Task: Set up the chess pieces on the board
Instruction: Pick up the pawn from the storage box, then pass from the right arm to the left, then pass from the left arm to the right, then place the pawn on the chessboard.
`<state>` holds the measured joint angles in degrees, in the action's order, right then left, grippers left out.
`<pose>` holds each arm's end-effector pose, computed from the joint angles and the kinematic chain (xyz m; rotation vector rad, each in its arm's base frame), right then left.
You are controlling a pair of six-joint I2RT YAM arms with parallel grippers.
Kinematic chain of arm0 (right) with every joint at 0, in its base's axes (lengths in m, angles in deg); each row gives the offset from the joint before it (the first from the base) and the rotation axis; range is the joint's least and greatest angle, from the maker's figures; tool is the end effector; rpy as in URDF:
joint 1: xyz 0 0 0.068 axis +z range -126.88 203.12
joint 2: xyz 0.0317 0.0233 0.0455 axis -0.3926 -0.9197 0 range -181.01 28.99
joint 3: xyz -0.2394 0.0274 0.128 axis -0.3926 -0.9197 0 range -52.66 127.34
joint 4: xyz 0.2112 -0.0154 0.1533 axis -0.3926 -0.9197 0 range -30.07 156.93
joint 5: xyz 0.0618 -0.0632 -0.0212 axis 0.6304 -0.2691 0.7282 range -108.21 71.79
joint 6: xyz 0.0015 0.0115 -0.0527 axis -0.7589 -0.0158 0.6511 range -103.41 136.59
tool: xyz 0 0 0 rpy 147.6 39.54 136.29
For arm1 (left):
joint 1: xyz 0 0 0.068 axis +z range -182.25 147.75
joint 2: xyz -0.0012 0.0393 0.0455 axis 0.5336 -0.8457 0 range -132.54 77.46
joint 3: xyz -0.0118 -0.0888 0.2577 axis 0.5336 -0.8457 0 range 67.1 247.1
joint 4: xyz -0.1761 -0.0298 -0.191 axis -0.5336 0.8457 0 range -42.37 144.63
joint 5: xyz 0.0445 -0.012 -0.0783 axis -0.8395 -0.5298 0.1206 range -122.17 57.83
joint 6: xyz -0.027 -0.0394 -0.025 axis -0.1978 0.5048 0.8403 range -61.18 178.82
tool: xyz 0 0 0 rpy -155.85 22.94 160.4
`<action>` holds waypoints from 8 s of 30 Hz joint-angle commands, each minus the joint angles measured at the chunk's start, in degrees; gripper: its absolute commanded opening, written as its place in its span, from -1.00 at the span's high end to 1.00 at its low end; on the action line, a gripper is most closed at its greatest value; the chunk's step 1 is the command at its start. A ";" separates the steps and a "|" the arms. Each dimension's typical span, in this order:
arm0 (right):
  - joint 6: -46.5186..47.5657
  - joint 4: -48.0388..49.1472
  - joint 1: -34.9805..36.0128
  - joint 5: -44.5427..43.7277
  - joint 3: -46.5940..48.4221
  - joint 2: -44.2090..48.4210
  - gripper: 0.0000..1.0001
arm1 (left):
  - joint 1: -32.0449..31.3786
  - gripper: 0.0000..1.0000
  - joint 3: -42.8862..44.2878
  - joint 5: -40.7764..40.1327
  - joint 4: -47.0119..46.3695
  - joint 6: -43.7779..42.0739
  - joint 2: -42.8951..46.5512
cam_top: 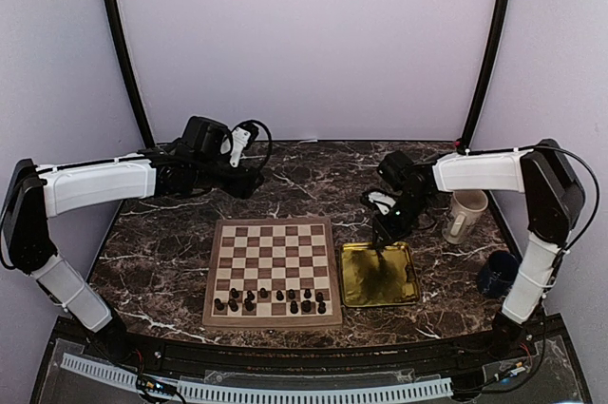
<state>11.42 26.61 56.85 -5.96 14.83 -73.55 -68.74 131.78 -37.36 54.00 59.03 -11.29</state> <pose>0.2784 0.1950 0.1744 -0.7651 2.8418 0.4235 0.2886 -0.2095 0.2768 0.6056 2.0244 -0.2896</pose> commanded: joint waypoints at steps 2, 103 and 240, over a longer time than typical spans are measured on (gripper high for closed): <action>-0.71 -0.52 -0.40 0.33 -0.04 -1.17 0.40 | 0.37 -0.37 1.41 0.12 0.66 -0.38 0.16; 28.52 -18.89 7.22 45.58 10.14 -6.14 1.00 | -27.26 0.42 -5.79 12.77 -19.74 -55.90 -11.16; 27.03 -15.21 28.51 -4.69 42.36 -22.68 0.37 | 3.18 -0.31 -14.19 -4.69 -7.11 1.19 20.46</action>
<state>38.59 13.09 85.36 -9.68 56.68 -99.16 -65.79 116.81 -42.94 44.97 60.78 10.00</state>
